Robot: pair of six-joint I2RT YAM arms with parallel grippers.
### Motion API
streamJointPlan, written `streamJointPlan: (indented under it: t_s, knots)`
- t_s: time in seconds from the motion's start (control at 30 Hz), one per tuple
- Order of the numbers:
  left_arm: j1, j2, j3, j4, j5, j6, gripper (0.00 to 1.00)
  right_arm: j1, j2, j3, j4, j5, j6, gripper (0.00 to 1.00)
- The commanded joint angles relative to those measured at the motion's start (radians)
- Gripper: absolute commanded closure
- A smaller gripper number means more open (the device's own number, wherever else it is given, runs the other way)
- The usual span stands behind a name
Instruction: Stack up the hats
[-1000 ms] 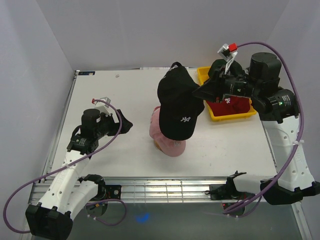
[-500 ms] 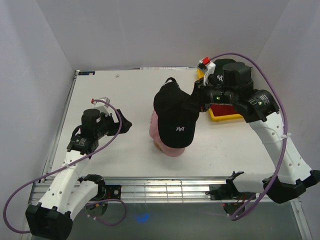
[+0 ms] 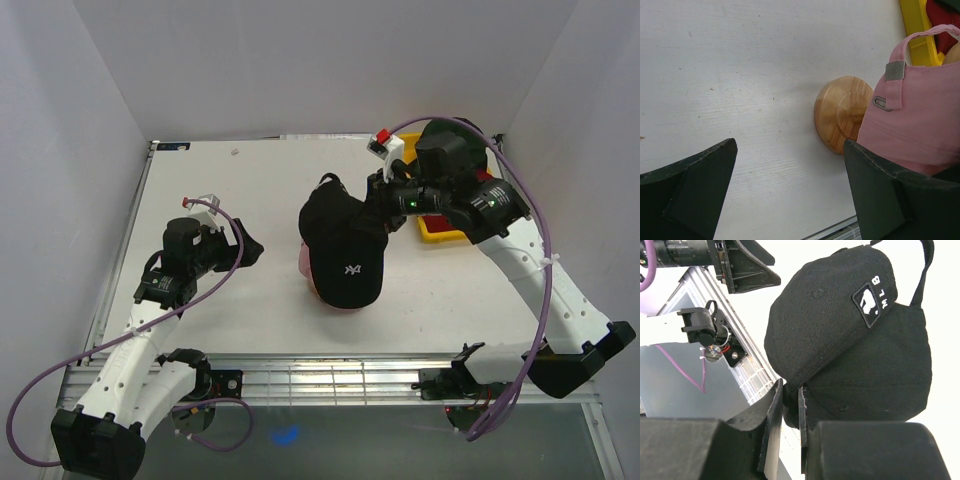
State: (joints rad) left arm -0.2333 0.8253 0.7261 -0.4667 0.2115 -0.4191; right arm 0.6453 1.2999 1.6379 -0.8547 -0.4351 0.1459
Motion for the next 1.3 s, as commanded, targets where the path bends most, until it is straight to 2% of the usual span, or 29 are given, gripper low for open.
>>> streamJointPlan:
  t_s: [0.0,0.33,0.77,1.07,1.27]
  knots:
    - [-0.003,-0.018,0.004,0.003,-0.011,0.002,0.02,0.017,-0.005,-0.01,0.054,0.019,-0.025,0.92]
    - [-0.003,-0.018,0.003,0.005,-0.008,0.0,0.02,0.034,0.045,-0.013,0.06,0.01,-0.058,0.92]
    - [-0.004,-0.003,0.012,0.005,0.006,0.002,0.02,0.054,0.065,-0.112,0.072,0.059,-0.08,0.91]
    - [-0.004,0.057,0.058,0.039,0.063,-0.053,0.02,0.073,0.068,-0.153,0.085,0.071,-0.086,0.81]
    - [-0.004,0.139,0.162,0.066,0.109,-0.081,0.02,0.076,0.053,-0.194,0.083,0.104,-0.085,0.74]
